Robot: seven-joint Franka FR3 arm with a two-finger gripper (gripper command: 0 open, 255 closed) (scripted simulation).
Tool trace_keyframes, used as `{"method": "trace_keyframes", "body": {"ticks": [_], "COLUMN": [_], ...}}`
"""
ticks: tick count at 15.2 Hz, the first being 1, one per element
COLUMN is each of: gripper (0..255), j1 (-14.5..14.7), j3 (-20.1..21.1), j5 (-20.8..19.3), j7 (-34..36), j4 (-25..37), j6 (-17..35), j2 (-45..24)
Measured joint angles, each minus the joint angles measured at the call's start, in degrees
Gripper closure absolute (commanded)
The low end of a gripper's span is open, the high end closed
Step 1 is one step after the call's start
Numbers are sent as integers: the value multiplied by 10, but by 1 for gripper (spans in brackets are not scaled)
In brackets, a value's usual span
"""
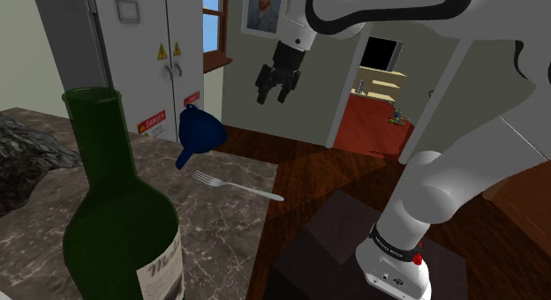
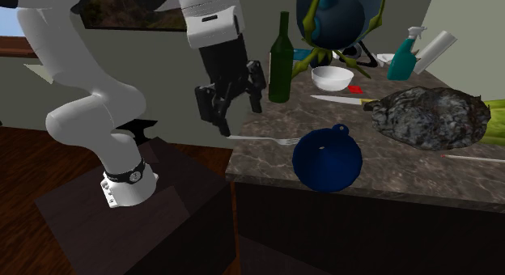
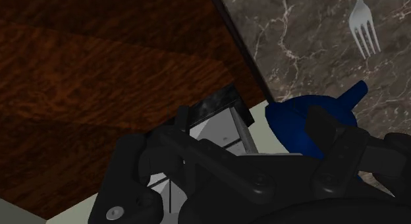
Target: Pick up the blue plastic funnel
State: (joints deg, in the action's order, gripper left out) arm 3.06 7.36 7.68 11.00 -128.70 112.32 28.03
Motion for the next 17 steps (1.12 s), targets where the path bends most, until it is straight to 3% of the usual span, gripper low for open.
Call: {"method": "trace_keyframes", "body": {"ticks": [9,17], "gripper": [0,0], "j1": [19,36], "j3": [48,79], "j5": [25,11], "j7": [62,118], "j4": [90,213], "j6": [110,173], "j2": [-147,-287]}}
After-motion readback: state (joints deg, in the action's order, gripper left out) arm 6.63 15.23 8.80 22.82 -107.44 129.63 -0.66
